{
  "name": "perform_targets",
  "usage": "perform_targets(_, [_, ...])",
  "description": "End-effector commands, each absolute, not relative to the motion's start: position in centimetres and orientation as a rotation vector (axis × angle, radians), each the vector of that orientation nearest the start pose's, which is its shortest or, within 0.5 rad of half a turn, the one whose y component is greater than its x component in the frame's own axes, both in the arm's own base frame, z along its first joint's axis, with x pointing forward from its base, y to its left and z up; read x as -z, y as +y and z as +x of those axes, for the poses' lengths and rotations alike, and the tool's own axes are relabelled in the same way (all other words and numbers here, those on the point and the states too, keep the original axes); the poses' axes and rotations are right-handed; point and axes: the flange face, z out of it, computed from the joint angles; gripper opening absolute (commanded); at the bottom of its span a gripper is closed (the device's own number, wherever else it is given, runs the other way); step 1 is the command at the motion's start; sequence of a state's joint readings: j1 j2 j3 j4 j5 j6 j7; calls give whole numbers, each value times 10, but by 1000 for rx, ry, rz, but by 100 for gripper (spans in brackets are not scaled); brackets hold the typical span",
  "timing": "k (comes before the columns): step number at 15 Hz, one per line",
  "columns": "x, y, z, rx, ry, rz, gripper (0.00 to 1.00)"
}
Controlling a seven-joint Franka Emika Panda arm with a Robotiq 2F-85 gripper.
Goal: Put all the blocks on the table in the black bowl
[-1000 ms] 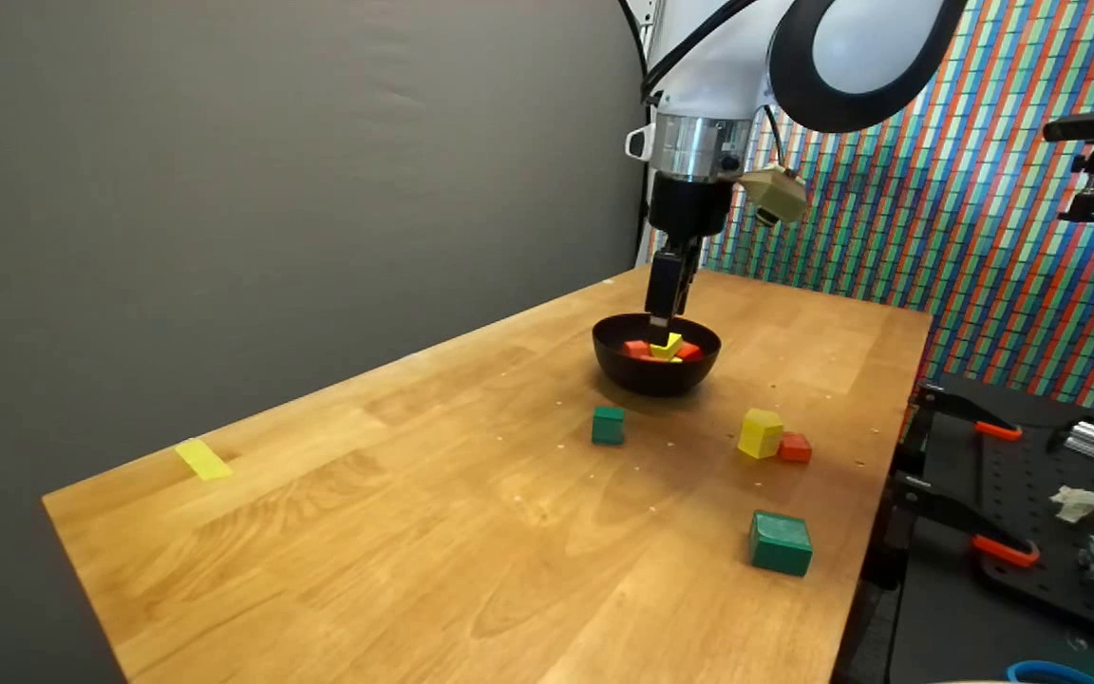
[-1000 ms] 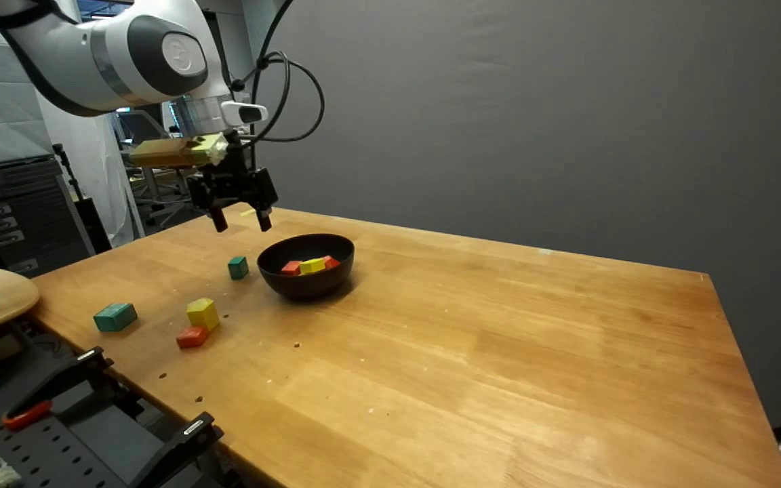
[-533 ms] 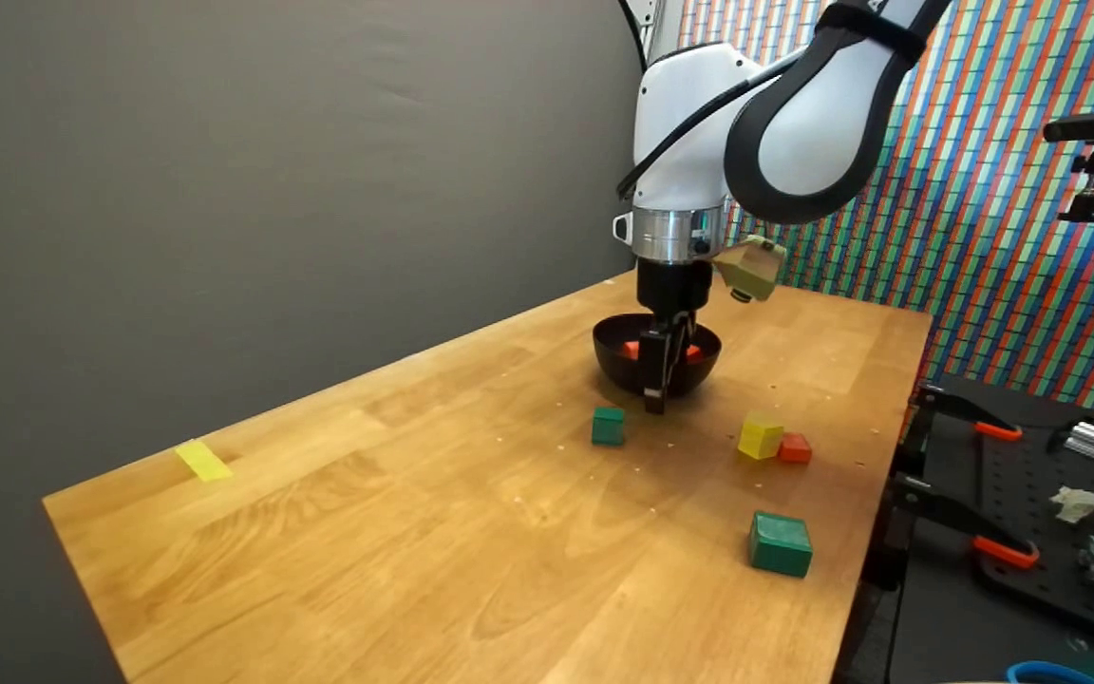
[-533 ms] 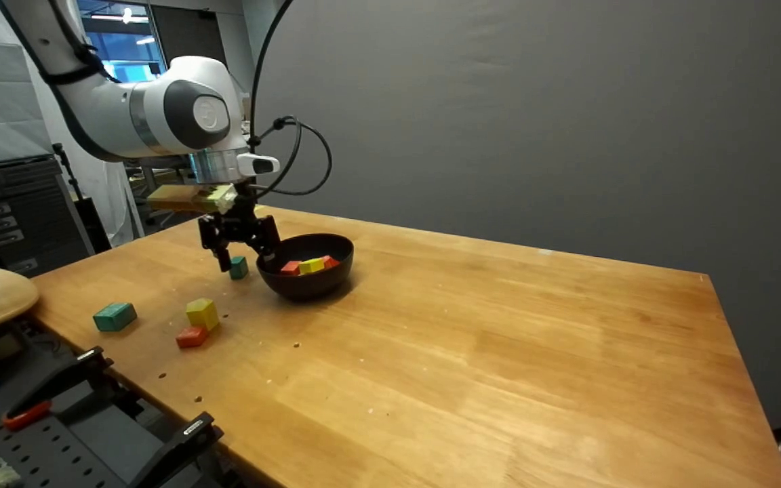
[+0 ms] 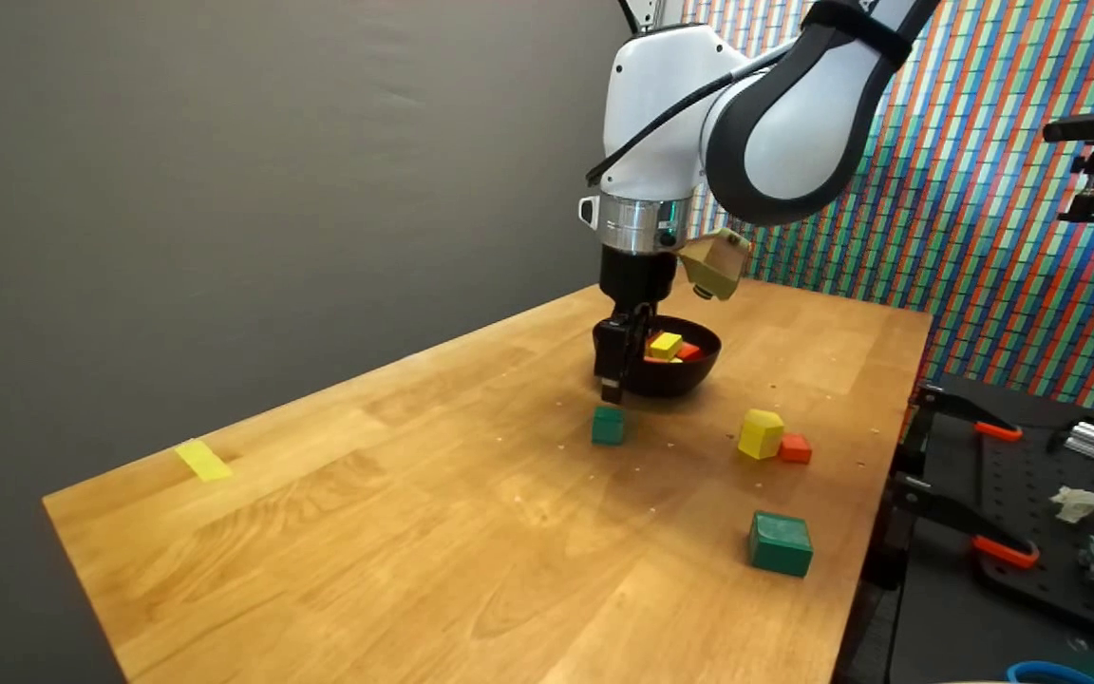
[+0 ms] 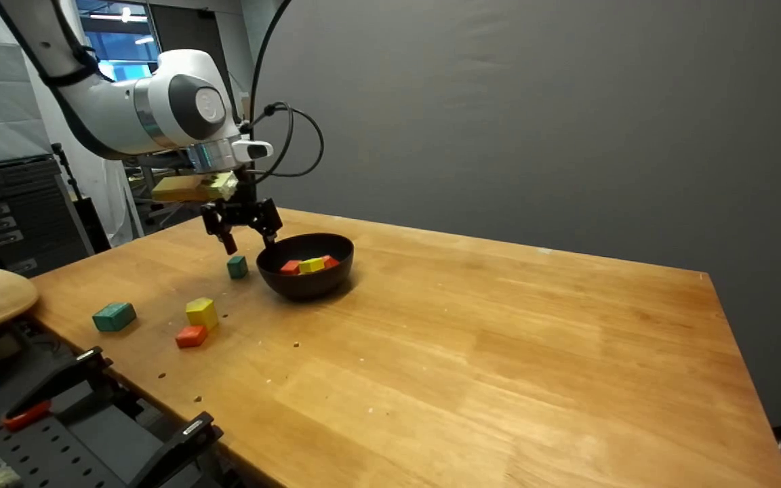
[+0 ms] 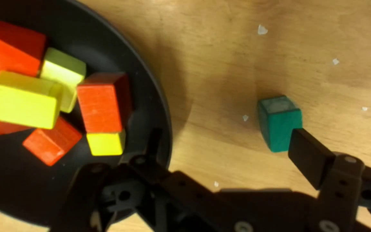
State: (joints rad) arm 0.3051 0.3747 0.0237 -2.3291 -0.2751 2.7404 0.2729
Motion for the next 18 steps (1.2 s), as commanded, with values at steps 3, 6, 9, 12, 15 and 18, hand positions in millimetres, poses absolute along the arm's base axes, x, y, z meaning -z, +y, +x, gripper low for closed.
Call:
perform_targets(3, [-218,200,493,346,-535,-3356,100])
perform_targets(6, [-229,219,489,413,-541,-3391,100])
perform_targets(9, [-230,233,483,380,-558,-3392,100])
perform_targets(12, [-219,240,472,209,-690,-3320,100])
perform_targets(15, [-209,236,473,67,-756,-3252,100])
perform_targets(18, [-195,222,484,-51,-750,-3185,100])
